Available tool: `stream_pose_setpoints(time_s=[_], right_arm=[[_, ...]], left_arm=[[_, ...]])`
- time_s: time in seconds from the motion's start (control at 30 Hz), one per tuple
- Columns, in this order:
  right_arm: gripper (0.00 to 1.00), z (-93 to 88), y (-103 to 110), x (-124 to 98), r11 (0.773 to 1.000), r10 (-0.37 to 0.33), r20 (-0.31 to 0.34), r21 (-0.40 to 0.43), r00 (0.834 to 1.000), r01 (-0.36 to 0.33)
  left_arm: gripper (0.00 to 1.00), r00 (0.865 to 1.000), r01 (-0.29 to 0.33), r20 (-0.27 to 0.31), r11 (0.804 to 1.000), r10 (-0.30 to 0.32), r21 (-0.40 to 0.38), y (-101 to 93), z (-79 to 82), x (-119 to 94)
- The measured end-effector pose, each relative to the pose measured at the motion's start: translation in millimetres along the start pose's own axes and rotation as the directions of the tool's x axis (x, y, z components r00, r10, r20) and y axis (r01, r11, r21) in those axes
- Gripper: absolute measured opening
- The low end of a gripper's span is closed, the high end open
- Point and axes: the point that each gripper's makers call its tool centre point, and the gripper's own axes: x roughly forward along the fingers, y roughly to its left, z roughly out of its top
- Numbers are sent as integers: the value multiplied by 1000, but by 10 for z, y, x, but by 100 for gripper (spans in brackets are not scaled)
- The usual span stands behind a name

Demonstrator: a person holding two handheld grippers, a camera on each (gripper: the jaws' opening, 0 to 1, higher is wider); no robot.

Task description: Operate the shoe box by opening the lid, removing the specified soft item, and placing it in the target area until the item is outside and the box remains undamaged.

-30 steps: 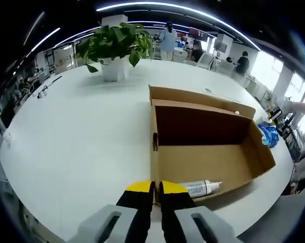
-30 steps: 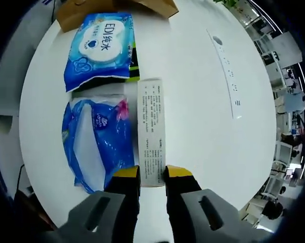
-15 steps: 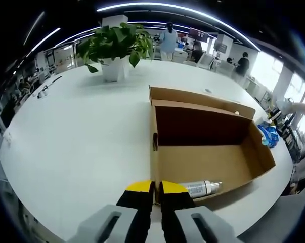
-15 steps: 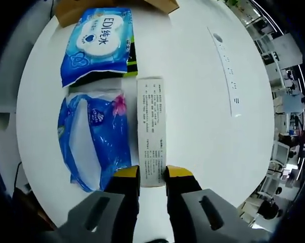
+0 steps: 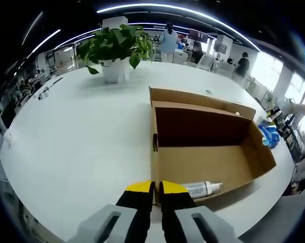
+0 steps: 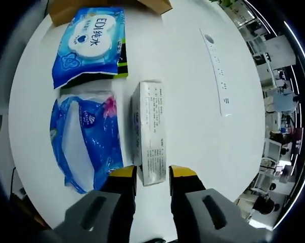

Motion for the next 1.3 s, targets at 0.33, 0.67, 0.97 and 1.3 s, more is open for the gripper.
stream_pose_setpoints(time_s=[0.33, 0.67, 0.97, 1.3], right_arm=[[38, 86, -10, -165, 996, -59, 58, 63, 997, 55], [51, 186, 153, -495, 974, -111, 134, 211, 985, 81], [63, 337, 432, -751, 937, -147, 212, 341, 966, 68], [74, 485, 797, -1047, 866, -191, 301, 499, 934, 16]], left_arm=[[10, 1000, -6, 20, 999, 5, 54, -18, 52, 81], [28, 1000, 22, 14, 989, -25, 149, -66, 123, -1], [34, 997, 75, 11, 961, -81, 266, -74, 382, -105], [41, 977, 206, -40, 888, -209, 412, -372, 548, -101]])
